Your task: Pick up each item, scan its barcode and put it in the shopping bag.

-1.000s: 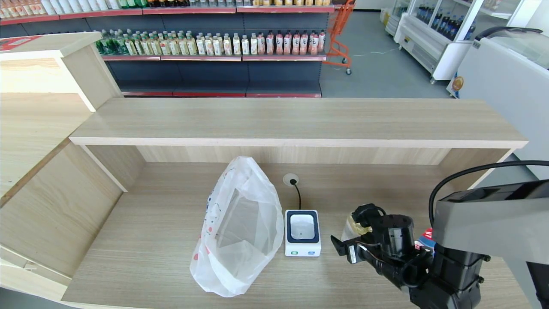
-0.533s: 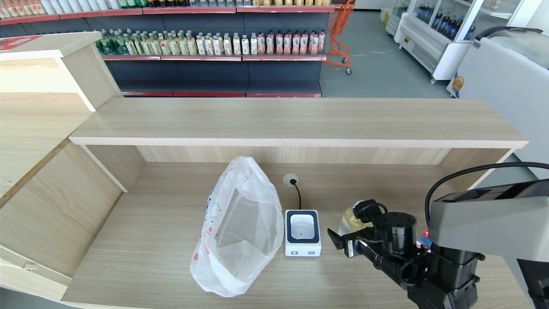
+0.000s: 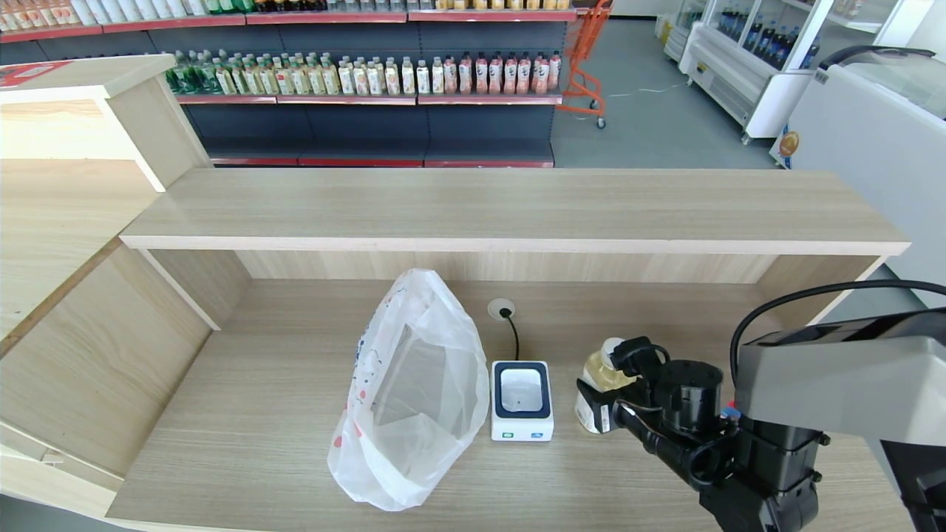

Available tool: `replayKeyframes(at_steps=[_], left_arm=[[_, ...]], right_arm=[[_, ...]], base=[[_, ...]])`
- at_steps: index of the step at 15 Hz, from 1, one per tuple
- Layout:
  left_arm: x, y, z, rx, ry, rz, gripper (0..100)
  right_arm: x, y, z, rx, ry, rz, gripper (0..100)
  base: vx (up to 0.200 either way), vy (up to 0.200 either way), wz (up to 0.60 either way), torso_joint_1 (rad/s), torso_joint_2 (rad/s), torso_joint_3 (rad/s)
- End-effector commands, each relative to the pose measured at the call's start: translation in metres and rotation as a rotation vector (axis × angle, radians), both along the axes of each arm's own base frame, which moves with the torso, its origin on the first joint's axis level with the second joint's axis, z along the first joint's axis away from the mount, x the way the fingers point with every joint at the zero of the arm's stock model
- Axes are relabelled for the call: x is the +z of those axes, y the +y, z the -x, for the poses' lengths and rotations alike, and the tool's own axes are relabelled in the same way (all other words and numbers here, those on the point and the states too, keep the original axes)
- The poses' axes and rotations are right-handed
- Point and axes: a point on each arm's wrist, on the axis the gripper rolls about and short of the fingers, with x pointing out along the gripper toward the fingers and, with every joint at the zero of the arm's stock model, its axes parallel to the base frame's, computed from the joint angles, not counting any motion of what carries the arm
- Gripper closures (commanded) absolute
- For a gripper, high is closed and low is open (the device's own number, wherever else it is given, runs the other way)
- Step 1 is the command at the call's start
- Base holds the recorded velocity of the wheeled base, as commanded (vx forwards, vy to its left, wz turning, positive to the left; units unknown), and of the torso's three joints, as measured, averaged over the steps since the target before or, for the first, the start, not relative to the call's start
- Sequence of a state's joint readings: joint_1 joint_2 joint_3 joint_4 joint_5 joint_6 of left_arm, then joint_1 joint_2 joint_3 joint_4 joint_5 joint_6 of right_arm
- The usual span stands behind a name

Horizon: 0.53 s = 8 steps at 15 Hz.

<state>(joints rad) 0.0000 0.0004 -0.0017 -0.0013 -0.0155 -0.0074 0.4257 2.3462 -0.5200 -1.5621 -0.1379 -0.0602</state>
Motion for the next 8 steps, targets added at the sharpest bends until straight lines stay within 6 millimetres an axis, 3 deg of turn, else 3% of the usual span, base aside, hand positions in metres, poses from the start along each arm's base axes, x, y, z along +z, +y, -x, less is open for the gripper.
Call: replayKeyframes(at_steps=[1,4,7,8], left_arm=[[0.000,0.000,0.000,0.000,-0.001,0.000,0],[0.000,0.000,0.000,0.000,-0.001,0.000,0],[0.000,0.000,0.000,0.000,-0.001,0.000,0],[0.000,0.000,0.000,0.000,-0.001,0.000,0]], right_arm=[[-0.002,0.000,-0.004,-0.005,0.000,0.005,100],[0.001,-0.006,-0.005,-0.028,-0.005,-0.005,100],[0.064,-0.020,0.003,0.030,0.021,-0.173,100],[0.106,-0.041,0.015,0.114,0.106,-0.230,100]], base=[[0.000,0.000,0.00,0.000,0.00,0.000],[0.000,0.000,0.00,0.000,0.00,0.000],[0.000,0.000,0.00,0.000,0.00,0.000],[0.000,0.000,0.00,0.000,0.00,0.000]])
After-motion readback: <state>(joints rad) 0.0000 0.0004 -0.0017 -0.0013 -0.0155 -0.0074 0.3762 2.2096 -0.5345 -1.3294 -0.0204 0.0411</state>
